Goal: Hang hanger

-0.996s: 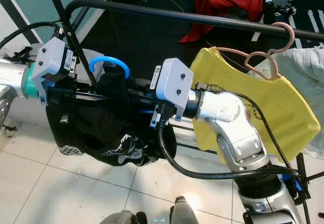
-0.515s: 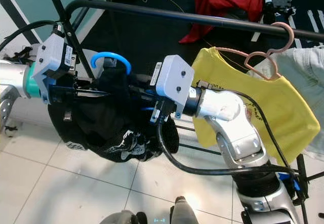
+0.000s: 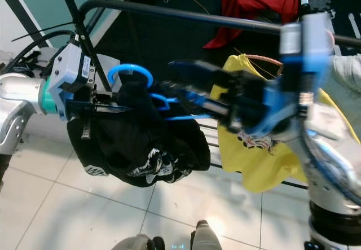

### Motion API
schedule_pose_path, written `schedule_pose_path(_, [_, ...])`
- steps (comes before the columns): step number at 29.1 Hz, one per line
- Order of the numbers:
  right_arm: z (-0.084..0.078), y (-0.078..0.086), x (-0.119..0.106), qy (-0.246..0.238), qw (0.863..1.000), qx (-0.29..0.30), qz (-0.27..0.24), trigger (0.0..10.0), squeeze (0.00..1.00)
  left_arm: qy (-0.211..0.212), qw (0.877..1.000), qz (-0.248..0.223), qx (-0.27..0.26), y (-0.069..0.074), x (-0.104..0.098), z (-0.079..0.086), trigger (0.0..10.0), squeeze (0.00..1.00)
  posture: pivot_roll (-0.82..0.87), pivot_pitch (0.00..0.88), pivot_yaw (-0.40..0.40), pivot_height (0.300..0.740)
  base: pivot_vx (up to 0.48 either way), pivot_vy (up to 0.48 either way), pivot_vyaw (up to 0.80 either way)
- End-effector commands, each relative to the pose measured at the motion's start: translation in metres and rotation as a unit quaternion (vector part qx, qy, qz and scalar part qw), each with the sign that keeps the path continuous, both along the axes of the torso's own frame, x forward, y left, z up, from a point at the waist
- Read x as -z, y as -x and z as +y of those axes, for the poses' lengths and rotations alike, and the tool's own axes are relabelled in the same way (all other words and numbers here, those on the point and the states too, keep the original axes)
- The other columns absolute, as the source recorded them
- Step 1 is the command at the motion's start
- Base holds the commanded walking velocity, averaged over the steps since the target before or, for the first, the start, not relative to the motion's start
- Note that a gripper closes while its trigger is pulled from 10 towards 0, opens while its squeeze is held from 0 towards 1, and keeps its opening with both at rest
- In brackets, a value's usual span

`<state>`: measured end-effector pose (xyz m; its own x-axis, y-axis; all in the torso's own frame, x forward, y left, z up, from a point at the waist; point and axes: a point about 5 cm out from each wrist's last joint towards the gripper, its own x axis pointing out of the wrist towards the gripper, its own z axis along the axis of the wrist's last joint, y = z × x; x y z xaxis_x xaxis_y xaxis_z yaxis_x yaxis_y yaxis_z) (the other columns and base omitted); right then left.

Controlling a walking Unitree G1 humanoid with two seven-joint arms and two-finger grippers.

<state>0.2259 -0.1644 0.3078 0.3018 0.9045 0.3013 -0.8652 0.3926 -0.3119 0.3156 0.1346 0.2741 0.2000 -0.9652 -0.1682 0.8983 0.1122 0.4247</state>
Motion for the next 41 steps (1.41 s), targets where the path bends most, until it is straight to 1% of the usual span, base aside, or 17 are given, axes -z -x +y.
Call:
schedule_pose_path(1, [-0.001,0.004,0.000,0.008,1.000,0.005,-0.006,10.0,0.00,0.020,1.000,-0.017,-0.002,0.000,-0.010,0.003,0.0,0.00,-0.13,0.056,0.156,0.740,0.000,0.000,0.00])
schedule_pose_path(4, [-0.016,0.000,0.005,-0.009,0.998,0.066,-0.003,10.0,0.00,0.044,0.999,-0.024,-0.007,-0.004,-0.021,0.003,0.0,0.00,-0.14,0.056,0.155,0.740,0.000,0.000,0.00])
schedule_pose_path(5, [-0.038,-0.011,0.005,-0.055,0.986,0.157,-0.002,10.0,0.00,0.057,0.998,-0.033,-0.005,-0.004,-0.030,0.005,10.0,0.00,-0.13,0.056,0.150,0.740,0.000,0.000,0.00])
schedule_pose_path(7, [-0.038,-0.011,0.005,-0.055,0.986,0.157,-0.002,10.0,0.00,0.057,0.998,-0.033,-0.005,-0.004,-0.030,0.005,10.0,0.00,-0.13,0.056,0.150,0.740,0.000,0.000,0.00])
schedule_pose_path(8, [-0.055,-0.017,0.007,-0.087,0.972,0.219,0.001,10.0,0.00,0.064,0.997,-0.039,-0.004,-0.004,-0.037,0.007,10.0,0.00,-0.13,0.056,0.150,0.740,0.000,0.000,0.00])
schedule_pose_path(9, [-0.082,-0.025,0.012,-0.136,0.939,0.314,0.011,10.0,0.00,0.061,0.997,-0.053,-0.003,-0.003,-0.043,0.009,10.0,0.00,-0.13,0.060,0.153,0.740,0.000,0.000,0.00])
schedule_pose_path(11, [-0.082,-0.025,0.012,-0.136,0.939,0.314,0.011,10.0,0.00,0.061,0.997,-0.053,-0.003,-0.003,-0.043,0.009,10.0,0.00,-0.13,0.060,0.153,0.740,0.000,0.000,0.00])
schedule_pose_path(12, [-0.112,-0.030,0.021,-0.195,0.888,0.415,0.021,10.0,0.00,0.053,0.997,-0.064,-0.002,-0.002,-0.048,0.012,10.0,0.00,-0.13,0.060,0.153,0.740,0.000,0.000,0.00])
schedule_pose_path(13, [-0.112,-0.030,0.021,-0.195,0.888,0.415,0.021,10.0,0.00,0.053,0.997,-0.064,-0.002,-0.002,-0.048,0.012,10.0,0.00,-0.13,0.060,0.153,0.740,0.000,0.000,0.00])
schedule_pose_path(14, [-0.136,-0.028,0.036,-0.261,0.836,0.482,0.036,10.0,0.00,0.046,0.996,-0.071,-0.002,-0.002,-0.051,0.014,10.0,0.00,-0.12,0.065,0.161,0.740,0.000,0.000,0.00])
schedule_pose_path(15, [-0.136,-0.028,0.036,-0.261,0.836,0.482,0.036,10.0,0.00,0.046,0.996,-0.071,-0.002,-0.002,-0.051,0.014,10.0,0.00,-0.12,0.065,0.161,0.740,0.000,0.000,0.00])
schedule_pose_path(16, [-0.151,-0.024,0.048,-0.303,0.797,0.520,0.048,10.0,0.00,0.041,0.996,-0.076,-0.002,-0.002,-0.053,0.015,10.0,0.00,-0.12,0.065,0.161,0.740,0.000,0.000,0.00])
schedule_pose_path(18, [-0.148,-0.024,0.062,-0.308,0.799,0.512,0.073,10.0,0.00,0.040,0.996,-0.077,-0.001,-0.003,-0.054,0.014,10.0,0.00,-0.12,0.067,0.165,0.740,0.000,0.000,0.00])
schedule_pose_path(19, [-0.121,-0.028,0.084,-0.264,0.845,0.450,0.119,10.0,0.00,0.044,0.996,-0.077,0.005,-0.003,-0.055,0.011,10.0,0.00,-0.13,0.069,0.165,0.740,0.000,0.000,0.00])
schedule_pose_path(21, [-0.106,-0.029,0.092,-0.239,0.867,0.414,0.139,10.0,0.00,0.047,0.996,-0.076,0.010,-0.002,-0.055,0.009,10.0,0.00,-0.13,0.070,0.165,0.740,0.000,0.000,0.00])
schedule_pose_path(29, [-0.071,-0.040,0.126,-0.159,0.896,0.367,0.194,10.0,0.00,0.056,0.995,-0.070,0.032,0.003,-0.056,0.003,10.0,0.00,-0.13,0.074,0.154,0.740,0.000,0.000,0.00])
schedule_pose_path(41, [-0.033,-0.047,0.144,-0.156,0.923,0.253,0.246,10.0,0.00,0.053,0.995,-0.076,0.046,0.011,-0.062,0.006,10.0,0.00,-0.10,0.069,0.145,0.740,0.000,0.000,0.00])
